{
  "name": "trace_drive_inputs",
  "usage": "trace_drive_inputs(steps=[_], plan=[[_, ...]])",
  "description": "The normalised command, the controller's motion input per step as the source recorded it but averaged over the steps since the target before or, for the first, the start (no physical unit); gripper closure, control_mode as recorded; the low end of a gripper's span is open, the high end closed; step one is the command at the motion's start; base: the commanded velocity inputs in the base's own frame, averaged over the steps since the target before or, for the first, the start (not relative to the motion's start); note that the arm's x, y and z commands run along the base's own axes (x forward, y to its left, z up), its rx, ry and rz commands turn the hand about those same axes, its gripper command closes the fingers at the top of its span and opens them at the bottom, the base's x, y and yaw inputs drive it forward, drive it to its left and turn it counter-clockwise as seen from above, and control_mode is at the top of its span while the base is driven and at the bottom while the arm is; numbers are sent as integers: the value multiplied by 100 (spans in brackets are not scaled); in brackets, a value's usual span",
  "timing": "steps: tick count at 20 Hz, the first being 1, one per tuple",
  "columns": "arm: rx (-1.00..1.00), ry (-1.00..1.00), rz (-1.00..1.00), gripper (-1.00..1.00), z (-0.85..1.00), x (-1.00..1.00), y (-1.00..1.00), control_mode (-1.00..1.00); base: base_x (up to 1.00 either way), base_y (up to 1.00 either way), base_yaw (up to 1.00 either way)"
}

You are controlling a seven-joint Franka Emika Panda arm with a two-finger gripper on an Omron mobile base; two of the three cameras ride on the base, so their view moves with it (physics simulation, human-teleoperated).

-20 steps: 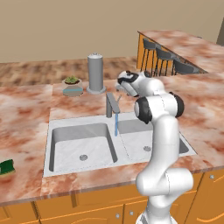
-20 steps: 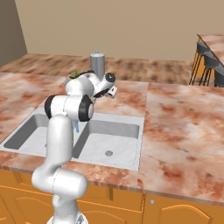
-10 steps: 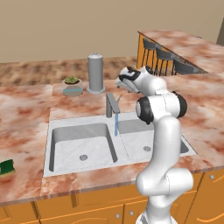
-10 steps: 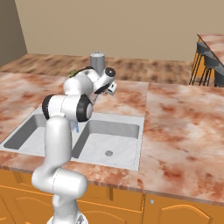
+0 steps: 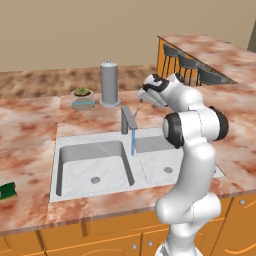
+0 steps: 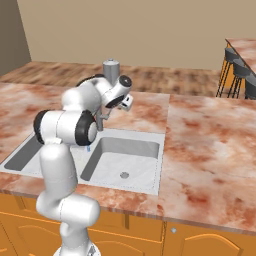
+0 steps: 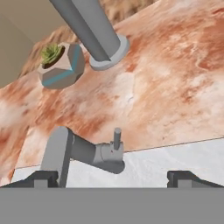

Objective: Soak the sponge with water for a few seconds and then drop it inside the sink.

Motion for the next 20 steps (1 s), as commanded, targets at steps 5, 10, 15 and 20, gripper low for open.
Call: trace_drive_inputs(steps=[5,10,15,20], plan=[[0,0,0,-100,28,-64,1,-100,0,0,0],[0,0,0,-100,39,-58,19,-100,0,0,0],[-2,1,3,-100,52,-51,28,-100,0,0,0],[-6,16,7,-100,39,-34,44,-100,0,0,0]])
